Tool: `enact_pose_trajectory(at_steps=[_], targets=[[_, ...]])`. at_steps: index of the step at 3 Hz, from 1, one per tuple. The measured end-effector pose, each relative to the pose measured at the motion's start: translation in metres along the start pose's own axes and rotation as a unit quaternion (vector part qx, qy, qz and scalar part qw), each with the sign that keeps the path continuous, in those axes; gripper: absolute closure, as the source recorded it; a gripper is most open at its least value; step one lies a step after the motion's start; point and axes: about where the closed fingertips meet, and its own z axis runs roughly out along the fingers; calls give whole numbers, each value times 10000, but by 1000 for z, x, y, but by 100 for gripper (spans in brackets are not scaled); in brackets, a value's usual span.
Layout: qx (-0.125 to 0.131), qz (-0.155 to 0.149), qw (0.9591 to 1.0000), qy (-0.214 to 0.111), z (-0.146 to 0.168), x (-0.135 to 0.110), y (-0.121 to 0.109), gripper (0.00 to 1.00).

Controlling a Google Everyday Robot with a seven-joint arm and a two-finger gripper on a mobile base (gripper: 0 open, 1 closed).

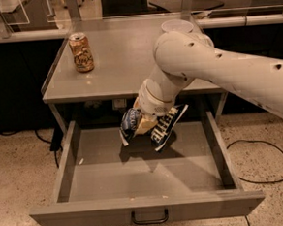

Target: Pick blue chip bag from top drawer and place on counter

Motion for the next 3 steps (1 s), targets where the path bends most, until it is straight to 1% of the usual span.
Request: enact_pose_trajectory(at_steps=[1,2,3], targets=[[4,-68,10000,34,-4,-3,-4,100],[116,-275,9994,169,-26,-13,-21,100],[403,-548,9972,318,-69,-28,-48,100]])
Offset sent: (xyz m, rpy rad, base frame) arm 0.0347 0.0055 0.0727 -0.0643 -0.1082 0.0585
